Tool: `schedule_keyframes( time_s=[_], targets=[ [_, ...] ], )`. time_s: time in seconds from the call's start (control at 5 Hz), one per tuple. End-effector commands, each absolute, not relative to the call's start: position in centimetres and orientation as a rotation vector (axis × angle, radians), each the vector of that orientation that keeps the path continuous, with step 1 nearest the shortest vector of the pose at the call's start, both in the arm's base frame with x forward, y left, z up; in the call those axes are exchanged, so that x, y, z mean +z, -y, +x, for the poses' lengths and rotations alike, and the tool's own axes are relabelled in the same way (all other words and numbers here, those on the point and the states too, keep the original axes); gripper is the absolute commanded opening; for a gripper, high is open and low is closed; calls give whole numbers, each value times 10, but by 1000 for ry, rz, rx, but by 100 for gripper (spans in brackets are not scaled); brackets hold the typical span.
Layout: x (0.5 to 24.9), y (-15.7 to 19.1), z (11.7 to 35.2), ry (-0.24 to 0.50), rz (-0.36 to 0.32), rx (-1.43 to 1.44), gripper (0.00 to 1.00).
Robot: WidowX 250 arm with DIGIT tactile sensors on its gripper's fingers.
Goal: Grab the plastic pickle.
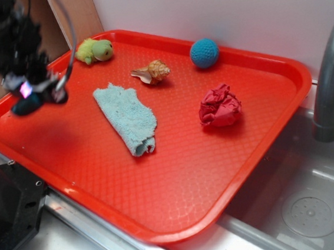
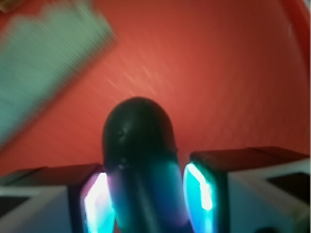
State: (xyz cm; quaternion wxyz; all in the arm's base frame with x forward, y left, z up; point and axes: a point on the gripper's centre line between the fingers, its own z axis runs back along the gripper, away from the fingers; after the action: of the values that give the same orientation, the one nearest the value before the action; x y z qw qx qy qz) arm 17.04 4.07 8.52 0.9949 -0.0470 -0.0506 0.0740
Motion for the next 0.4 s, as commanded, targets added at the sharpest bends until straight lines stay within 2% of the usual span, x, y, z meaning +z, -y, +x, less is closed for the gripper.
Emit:
schedule_keyframes(
  time_s=[0.0,0.2],
  targets=[
    [191,1,208,65,-83,34,0],
    [226,11,208,6,-86,56,0]
  ],
)
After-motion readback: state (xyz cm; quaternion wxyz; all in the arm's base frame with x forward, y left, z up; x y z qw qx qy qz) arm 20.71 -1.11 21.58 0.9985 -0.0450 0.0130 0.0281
